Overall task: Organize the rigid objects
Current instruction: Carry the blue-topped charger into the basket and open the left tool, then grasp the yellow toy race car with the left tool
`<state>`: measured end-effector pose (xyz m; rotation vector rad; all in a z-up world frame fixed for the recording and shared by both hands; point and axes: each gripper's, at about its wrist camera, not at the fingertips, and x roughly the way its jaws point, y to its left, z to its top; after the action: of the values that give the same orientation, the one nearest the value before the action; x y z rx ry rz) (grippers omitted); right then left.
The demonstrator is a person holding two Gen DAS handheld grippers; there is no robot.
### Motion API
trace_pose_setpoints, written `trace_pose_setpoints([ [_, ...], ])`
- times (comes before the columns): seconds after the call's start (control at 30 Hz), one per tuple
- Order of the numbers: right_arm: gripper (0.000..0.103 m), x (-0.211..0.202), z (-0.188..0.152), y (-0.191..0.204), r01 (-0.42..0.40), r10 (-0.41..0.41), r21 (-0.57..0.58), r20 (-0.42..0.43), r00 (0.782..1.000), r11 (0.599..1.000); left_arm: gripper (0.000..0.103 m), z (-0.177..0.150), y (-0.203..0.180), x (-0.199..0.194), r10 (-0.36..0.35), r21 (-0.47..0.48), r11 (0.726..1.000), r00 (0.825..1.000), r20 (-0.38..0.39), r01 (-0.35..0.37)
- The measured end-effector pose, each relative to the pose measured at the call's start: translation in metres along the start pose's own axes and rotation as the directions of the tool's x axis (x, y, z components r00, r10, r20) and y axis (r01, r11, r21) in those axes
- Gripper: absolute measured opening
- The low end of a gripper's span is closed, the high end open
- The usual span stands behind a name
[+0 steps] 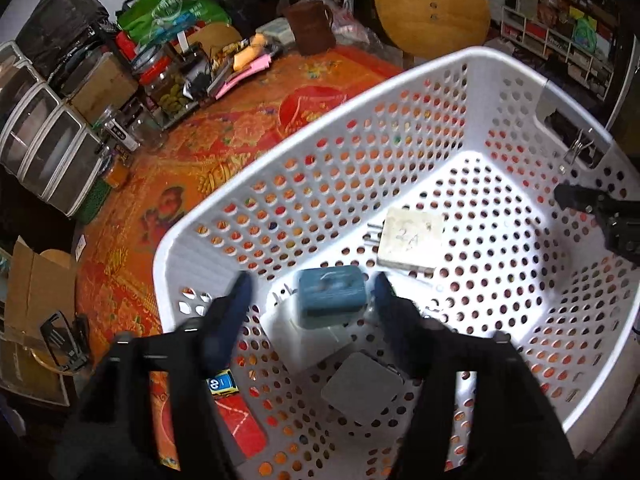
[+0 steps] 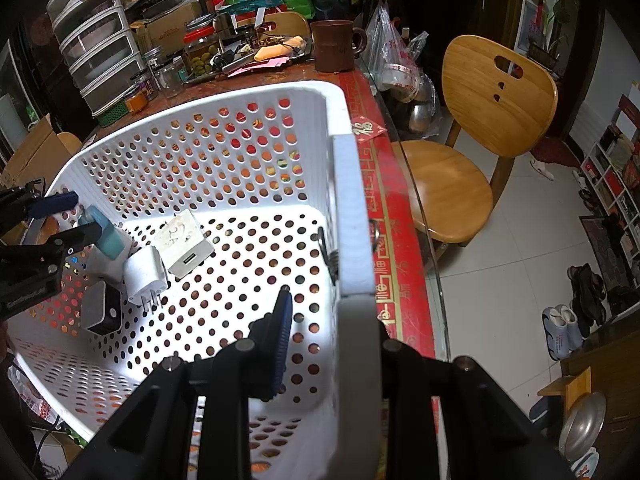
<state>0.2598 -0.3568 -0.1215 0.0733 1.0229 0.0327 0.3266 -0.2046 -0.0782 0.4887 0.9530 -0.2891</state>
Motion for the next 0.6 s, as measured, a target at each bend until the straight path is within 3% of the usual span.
trace_pose_setpoints([
  [0.03, 0.025, 0.000, 0.000, 0.000, 0.001, -0.001, -0.001, 0.000, 1.000, 1.000, 0.079, 0.000, 0.000, -0.005, -0.004, -0.005, 1.000, 1.000, 0.021, 0.004],
  [0.2, 0.025, 0.000, 0.000, -0.001, 0.000, 0.000, 0.000, -0.001, 1.000, 1.000, 0.085, -0.022, 0.030, -0.041, 0.030, -0.135, 0.991, 0.981, 0.193, -0.004],
  [0.3, 0.025, 0.001, -0.001, -0.002, 0.000, 0.000, -0.001, -0.001, 1.000, 1.000, 0.094, -0.048, 0.070, -0.068, 0.008, -0.264, 0.962, 0.959, 0.284, 0.070],
  [0.37, 0.025, 0.001, -0.001, -0.002, 0.002, -0.002, -0.004, -0.002, 1.000, 1.000, 0.100, -0.073, 0.107, -0.087, -0.019, -0.348, 0.926, 0.941, 0.337, 0.144],
  [0.43, 0.025, 0.001, 0.000, -0.002, 0.000, 0.000, -0.003, 0.000, 1.000, 1.000, 0.102, -0.092, 0.133, -0.095, 0.035, -0.396, 0.912, 0.942, 0.332, 0.106],
  [0.5, 0.025, 0.001, -0.001, -0.002, 0.001, -0.001, -0.002, 0.002, 1.000, 1.000, 0.102, -0.112, 0.158, -0.092, 0.125, -0.432, 0.902, 0.957, 0.262, 0.001],
  [0.6, 0.025, 0.000, -0.001, -0.003, -0.003, 0.003, 0.001, 0.006, 1.000, 1.000, 0.102, -0.144, 0.181, -0.067, 0.141, -0.473, 0.880, 0.976, 0.166, -0.047],
])
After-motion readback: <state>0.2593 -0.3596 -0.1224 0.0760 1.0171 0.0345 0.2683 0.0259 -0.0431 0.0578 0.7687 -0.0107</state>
